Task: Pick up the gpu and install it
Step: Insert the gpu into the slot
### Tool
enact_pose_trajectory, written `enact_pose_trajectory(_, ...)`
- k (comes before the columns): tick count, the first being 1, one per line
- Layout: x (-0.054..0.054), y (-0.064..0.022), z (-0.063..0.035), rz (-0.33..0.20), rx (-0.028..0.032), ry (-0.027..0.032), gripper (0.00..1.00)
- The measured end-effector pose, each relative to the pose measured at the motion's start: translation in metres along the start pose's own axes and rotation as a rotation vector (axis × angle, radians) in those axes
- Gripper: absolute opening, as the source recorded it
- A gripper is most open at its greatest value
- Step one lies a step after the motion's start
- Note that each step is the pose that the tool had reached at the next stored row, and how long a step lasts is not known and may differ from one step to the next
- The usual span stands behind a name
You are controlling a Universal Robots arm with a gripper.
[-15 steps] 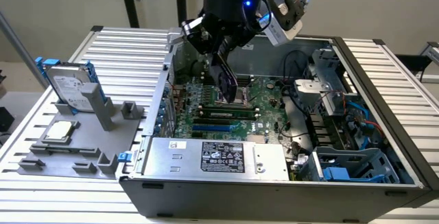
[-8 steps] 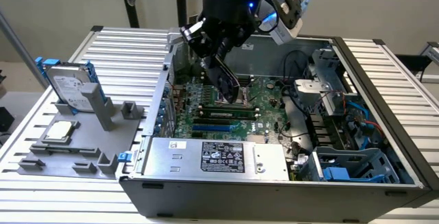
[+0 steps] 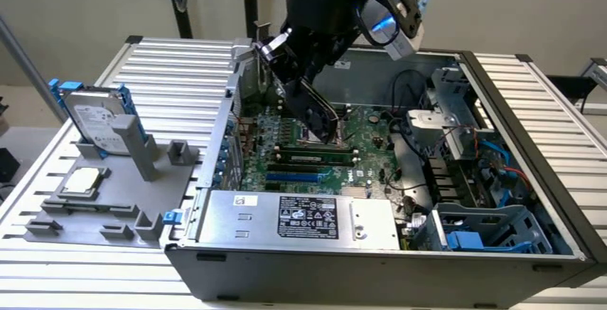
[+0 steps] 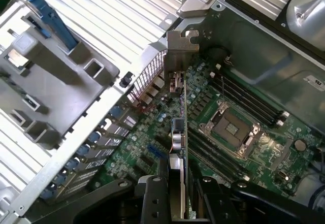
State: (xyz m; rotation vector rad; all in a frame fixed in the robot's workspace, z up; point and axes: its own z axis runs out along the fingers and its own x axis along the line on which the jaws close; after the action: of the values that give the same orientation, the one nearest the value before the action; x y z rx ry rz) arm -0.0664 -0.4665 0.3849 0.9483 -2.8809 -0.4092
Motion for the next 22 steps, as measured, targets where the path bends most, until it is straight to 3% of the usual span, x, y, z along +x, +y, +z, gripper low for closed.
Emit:
enact_pose_trajectory(6,-0.0099,-0.0073,-0.0017,-0.027,-0.0003,0.0075,0.26)
enact_pose_trajectory(22,-0.0103,-0.0089,0.0028,-0.300,0.0047,0.0770,0.26)
